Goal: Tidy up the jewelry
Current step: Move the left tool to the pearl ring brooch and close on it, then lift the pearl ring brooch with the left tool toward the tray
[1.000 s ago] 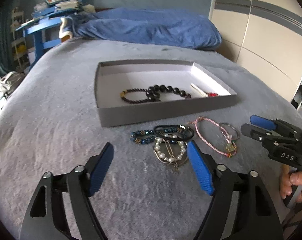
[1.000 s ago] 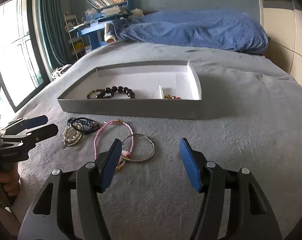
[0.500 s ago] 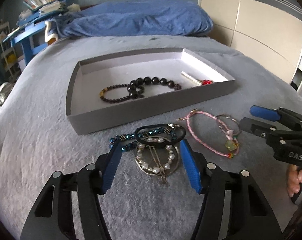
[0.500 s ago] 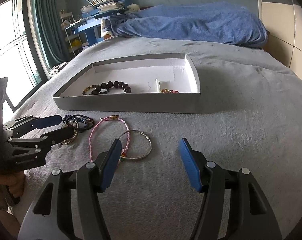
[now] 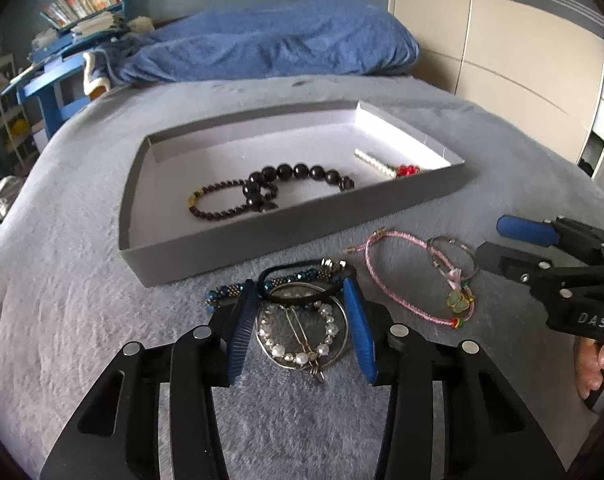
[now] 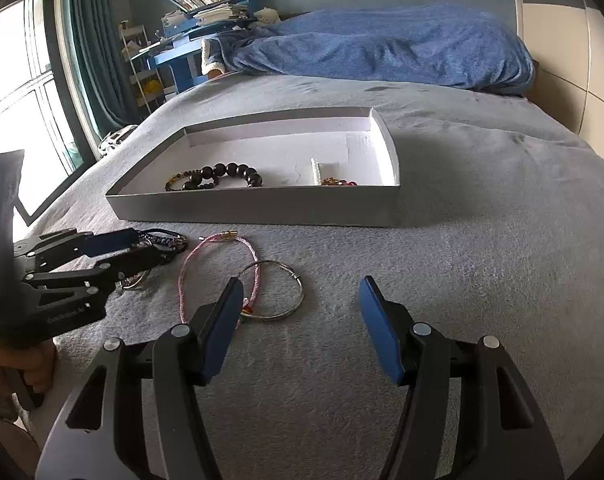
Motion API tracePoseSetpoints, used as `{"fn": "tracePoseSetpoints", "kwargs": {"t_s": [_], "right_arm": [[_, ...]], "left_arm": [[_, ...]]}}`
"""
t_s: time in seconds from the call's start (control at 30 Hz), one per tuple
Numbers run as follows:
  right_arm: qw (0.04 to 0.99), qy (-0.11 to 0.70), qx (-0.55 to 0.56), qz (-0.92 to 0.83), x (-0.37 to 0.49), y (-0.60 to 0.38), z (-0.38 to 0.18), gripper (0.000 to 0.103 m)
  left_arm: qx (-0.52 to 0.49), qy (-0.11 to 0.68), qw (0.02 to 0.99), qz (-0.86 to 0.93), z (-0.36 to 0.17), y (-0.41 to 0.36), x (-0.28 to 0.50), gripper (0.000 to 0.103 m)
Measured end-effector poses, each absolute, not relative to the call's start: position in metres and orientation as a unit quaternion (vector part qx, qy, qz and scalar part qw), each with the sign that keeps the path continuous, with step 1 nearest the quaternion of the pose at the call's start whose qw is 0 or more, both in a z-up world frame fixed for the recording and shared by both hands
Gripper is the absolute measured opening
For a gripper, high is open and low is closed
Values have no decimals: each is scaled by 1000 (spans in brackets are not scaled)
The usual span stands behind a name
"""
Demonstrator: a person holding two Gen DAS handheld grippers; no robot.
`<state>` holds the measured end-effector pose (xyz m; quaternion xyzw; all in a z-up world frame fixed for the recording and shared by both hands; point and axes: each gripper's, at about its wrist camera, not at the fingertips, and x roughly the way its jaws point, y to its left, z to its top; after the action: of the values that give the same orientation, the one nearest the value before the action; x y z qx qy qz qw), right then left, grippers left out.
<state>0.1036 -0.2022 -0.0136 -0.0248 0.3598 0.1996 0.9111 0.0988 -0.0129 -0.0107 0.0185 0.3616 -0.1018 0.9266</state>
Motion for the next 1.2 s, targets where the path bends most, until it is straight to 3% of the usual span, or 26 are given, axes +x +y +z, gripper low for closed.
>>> {"fn": "tracePoseSetpoints", "kwargs": {"t_s": [0.4, 0.43, 0.47, 0.63, 0.67, 0.73, 0.83, 1.1, 1.17, 1.2], "right_arm": [[908, 365, -21, 203, 105, -202, -15, 60], [908, 365, -21, 203, 105, -202, -15, 60], [908, 365, -21, 203, 106, -202, -15, 60], [908, 365, -17, 203, 105, -202, -15, 60], [908, 365, -17, 204, 104, -202, -15, 60], [908, 364, -17, 205, 104, -202, -15, 62], [909, 360, -19, 208, 103, -202, -14, 65], [908, 363, -22, 209, 103, -200, -14, 65], [908, 363, -22, 209, 103, -200, -14, 65], [908, 363, -22, 209, 102, -200, -14, 65]], "left_arm": [[-20, 347, 932, -106, -5, 0, 89, 43], [-20, 347, 931, -106, -6, 0, 89, 24], [-23, 354, 929, -108, -7, 1, 90, 14], [-37, 358, 927, -103, -8, 9, 88, 12], [-42, 363, 925, -102, -8, 11, 88, 14], [-47, 366, 925, -93, -9, 14, 87, 43], [-54, 346, 931, -98, -4, 17, 78, 67], [7, 387, 916, -109, -13, -10, 87, 69], [12, 401, 910, -105, -17, -11, 91, 64], [11, 404, 909, -103, -18, -11, 92, 53]]}}
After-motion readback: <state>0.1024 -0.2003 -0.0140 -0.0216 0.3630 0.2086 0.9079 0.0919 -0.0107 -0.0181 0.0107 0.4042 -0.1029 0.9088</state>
